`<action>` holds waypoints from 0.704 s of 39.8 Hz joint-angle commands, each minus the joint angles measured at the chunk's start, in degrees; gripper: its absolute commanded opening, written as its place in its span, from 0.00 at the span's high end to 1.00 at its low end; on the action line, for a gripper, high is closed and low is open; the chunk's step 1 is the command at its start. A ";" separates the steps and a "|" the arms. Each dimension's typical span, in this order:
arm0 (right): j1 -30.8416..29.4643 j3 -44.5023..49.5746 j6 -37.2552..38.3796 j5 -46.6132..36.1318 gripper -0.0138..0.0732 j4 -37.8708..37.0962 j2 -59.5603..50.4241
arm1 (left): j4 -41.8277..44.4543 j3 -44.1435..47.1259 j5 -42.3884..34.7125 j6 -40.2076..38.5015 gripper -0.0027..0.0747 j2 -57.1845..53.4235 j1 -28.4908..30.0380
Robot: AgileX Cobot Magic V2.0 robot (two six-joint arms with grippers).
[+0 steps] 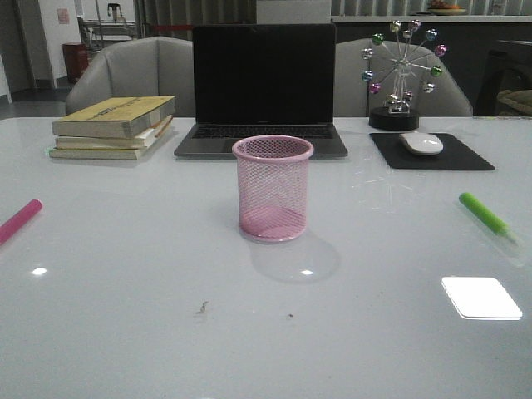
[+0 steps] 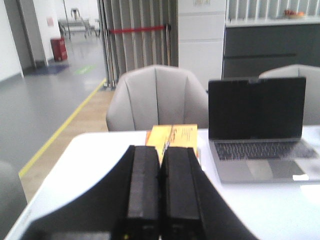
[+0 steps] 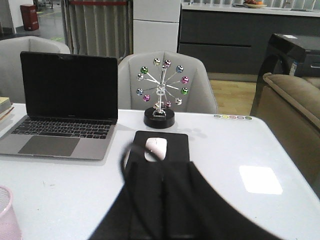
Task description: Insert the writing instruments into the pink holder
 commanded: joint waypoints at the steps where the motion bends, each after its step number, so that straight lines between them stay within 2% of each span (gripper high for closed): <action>1: 0.02 -2.21 0.06 -5.74 0.81 -0.93 2.34 | -0.24 -2.18 -3.57 -0.24 0.85 2.37 0.00; 15: 0.02 -2.08 0.06 5.40 0.81 -0.87 8.69 | -0.48 -2.18 2.32 -0.24 0.85 7.40 0.00; 28: 0.02 -1.46 0.06 5.99 0.81 5.18 16.80 | -0.52 -1.73 2.12 -0.24 0.85 11.36 0.00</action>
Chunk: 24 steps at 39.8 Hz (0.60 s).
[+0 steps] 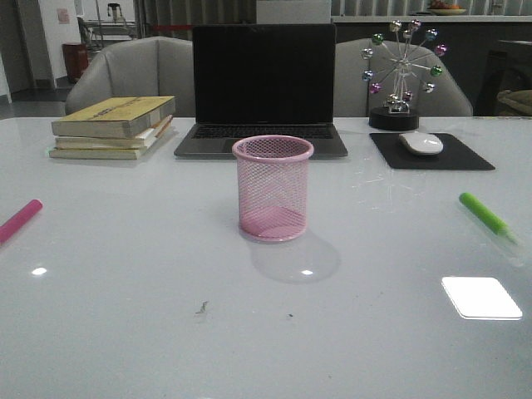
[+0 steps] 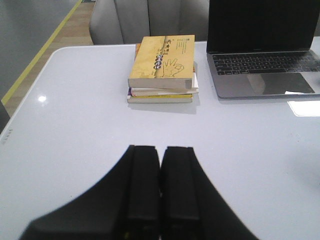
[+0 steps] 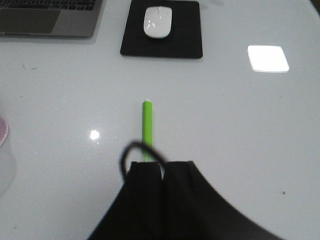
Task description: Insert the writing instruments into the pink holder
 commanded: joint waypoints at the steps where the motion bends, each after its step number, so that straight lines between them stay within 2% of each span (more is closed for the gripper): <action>1: 0.02 -1.55 0.06 -3.98 0.81 1.66 1.20 | -0.52 -1.73 -4.55 -0.24 0.85 0.22 0.00; 10: 0.02 -1.55 0.06 -4.26 0.81 1.97 1.50 | -0.52 -1.73 -4.69 -0.24 0.84 0.22 0.00; 13: 0.02 -1.55 0.06 -4.26 0.80 1.66 1.50 | -0.52 -1.73 -4.58 -0.24 0.81 0.22 0.00; 16: 0.02 -1.55 0.01 -4.21 0.79 1.66 1.50 | -0.52 -1.73 -4.58 -0.24 0.73 0.22 0.00; 18: 0.02 -1.55 0.01 -4.21 0.77 1.22 1.50 | -0.52 -1.73 -4.58 -0.24 0.64 0.22 0.00; 21: 0.02 -1.55 0.01 -4.21 0.67 0.68 1.50 | -0.52 -1.73 -4.50 -0.24 0.48 0.22 0.00; 24: 0.02 -1.55 0.01 -4.21 0.55 0.28 1.50 | -0.52 -1.73 -4.21 -0.24 0.39 0.22 0.00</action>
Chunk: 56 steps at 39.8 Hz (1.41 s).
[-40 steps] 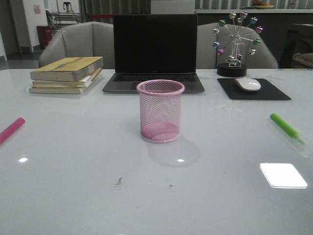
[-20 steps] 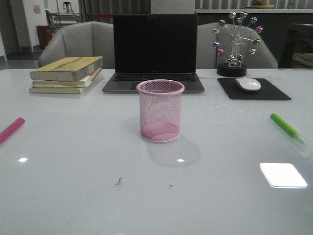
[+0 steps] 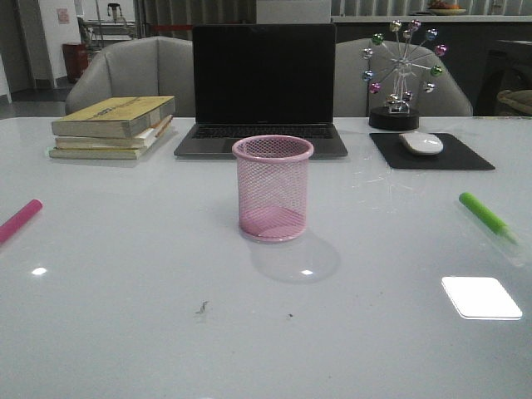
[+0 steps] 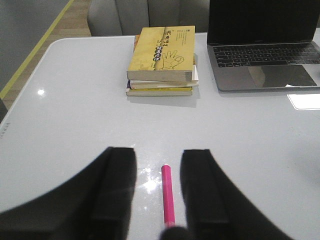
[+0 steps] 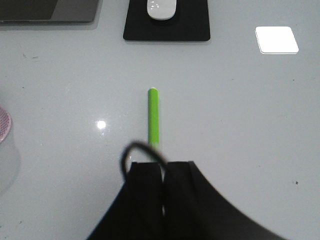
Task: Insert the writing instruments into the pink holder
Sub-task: 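Lower the right gripper over the green marker and close on it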
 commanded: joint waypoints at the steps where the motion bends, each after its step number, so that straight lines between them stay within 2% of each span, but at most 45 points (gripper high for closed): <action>1: 0.02 -1.55 0.01 -4.21 0.50 -1.06 -0.50 | -0.52 -1.84 -4.22 -0.24 0.38 -0.31 0.00; 3: 0.02 -1.55 0.01 -4.15 0.43 -1.06 -0.50 | -0.52 -1.84 -4.25 -0.24 0.38 -0.31 0.00; 6: 0.02 -1.55 0.01 -4.09 0.39 -1.06 -0.50 | -0.52 -1.84 -4.25 -0.24 0.38 -0.31 0.00; 13: 0.02 -1.55 0.01 -4.03 0.39 -1.06 -0.50 | -0.52 -1.84 -4.25 -0.24 0.40 -0.31 0.00; 28: 0.02 -2.57 0.01 -0.57 0.39 -1.28 0.48 | -0.52 -1.84 -4.25 -0.24 0.50 -0.31 0.00; 42: 0.02 -14.84 0.01 2.52 0.39 -2.48 12.76 | -0.52 -1.84 -4.25 -0.24 0.58 -0.31 0.00; 56: 0.02 -29.60 -0.84 12.08 0.39 -2.53 30.32 | -0.52 -1.84 -4.25 -0.24 0.70 -0.31 0.00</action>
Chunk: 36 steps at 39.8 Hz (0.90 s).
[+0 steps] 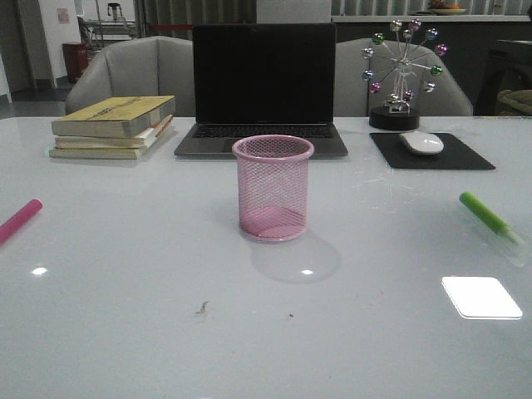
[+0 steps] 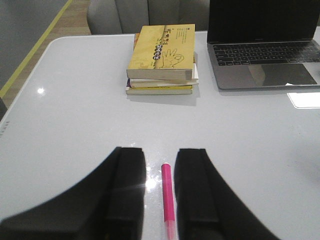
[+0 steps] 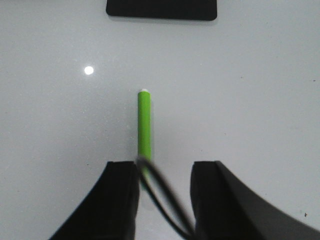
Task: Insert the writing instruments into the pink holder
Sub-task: 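Lower the right gripper over the green marker and close on it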
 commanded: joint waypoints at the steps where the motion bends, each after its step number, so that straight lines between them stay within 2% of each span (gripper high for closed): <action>1: 0.02 -5.49 -1.13 0.46 0.39 -0.83 2.89 | -0.52 -1.84 -4.48 -0.24 0.70 -0.31 0.00; 11: 0.02 -12.32 -2.13 5.59 0.39 -0.13 13.40 | -0.52 -1.84 -4.48 -0.24 0.78 -0.31 0.00; 23: 0.02 -14.97 -8.51 6.45 0.39 9.81 19.62 | -0.52 -1.84 -4.48 -0.24 0.84 -0.31 0.00; 36: 0.02 -15.24 -8.63 4.98 0.39 9.22 23.91 | -0.52 -1.84 -4.48 -0.24 0.85 -0.31 0.00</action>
